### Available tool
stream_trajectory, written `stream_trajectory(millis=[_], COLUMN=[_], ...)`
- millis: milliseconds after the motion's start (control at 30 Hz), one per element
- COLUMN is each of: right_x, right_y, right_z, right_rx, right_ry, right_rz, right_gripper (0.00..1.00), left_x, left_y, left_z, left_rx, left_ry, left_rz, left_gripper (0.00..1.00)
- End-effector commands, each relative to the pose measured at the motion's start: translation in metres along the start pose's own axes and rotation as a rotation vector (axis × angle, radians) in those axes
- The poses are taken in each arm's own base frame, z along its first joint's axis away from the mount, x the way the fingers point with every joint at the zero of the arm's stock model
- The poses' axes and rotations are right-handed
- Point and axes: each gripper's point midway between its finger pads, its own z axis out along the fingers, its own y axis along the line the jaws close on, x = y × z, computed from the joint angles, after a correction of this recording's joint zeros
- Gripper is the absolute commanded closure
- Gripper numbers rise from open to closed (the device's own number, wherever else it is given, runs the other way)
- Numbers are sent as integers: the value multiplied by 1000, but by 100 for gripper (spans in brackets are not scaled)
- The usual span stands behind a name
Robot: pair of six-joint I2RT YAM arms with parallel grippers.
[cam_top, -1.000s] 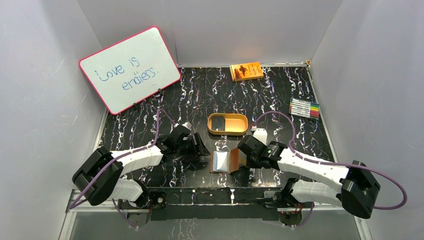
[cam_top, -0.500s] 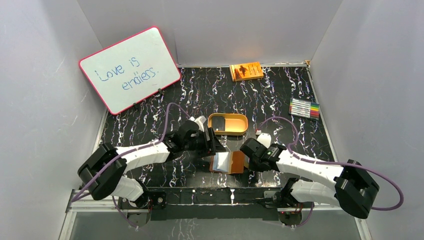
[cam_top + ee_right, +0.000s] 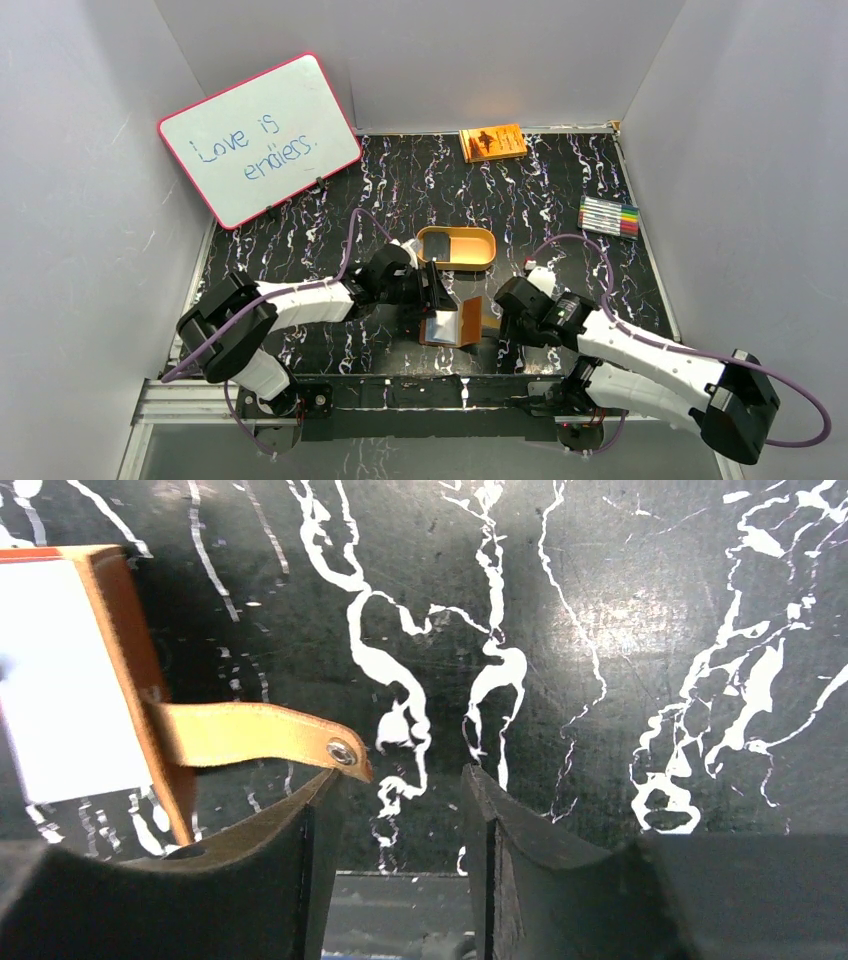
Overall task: Put the credit cards into the card holder
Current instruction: Open the card holder at the center of the board.
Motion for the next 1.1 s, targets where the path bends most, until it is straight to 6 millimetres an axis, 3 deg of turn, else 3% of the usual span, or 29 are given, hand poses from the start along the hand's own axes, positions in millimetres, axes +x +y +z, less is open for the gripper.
stream_trajectory(millis=[0,200,300,433,567,767,933,1067], right_x=[-25,-63,-73,-66,-42,-20,-14,-19], right_y=[13,37,70,121,148,165,166,154], right_z=[-34,-85,-107,-124,-121,-113,-95,-72], right_rx=[-40,-165,-336,-598,-743,-807,-750,-643], right_ry=[-50,-153,-178,-145,-38,41,61,30], right_rz=[38,-6,-88,-224,-318,-377,-372,-313], right_gripper=[45,45,51,65,72,75,77,82], left_x=[-8,-8,-8,-8,-9,-10,-9,-9], left_y=[-13,-9,-8,-5,-4,-1,2,2], left_z=[1,6,8,10,14,19,22,24], left_rx=[24,9,4,-4,-22,-50,-57,-59], left_ry=[-16,-7,-7,-3,5,22,30,36], left_rz=[30,29,30,30,36,42,35,32], left_gripper=[35,35,36,36,36,36,36,36])
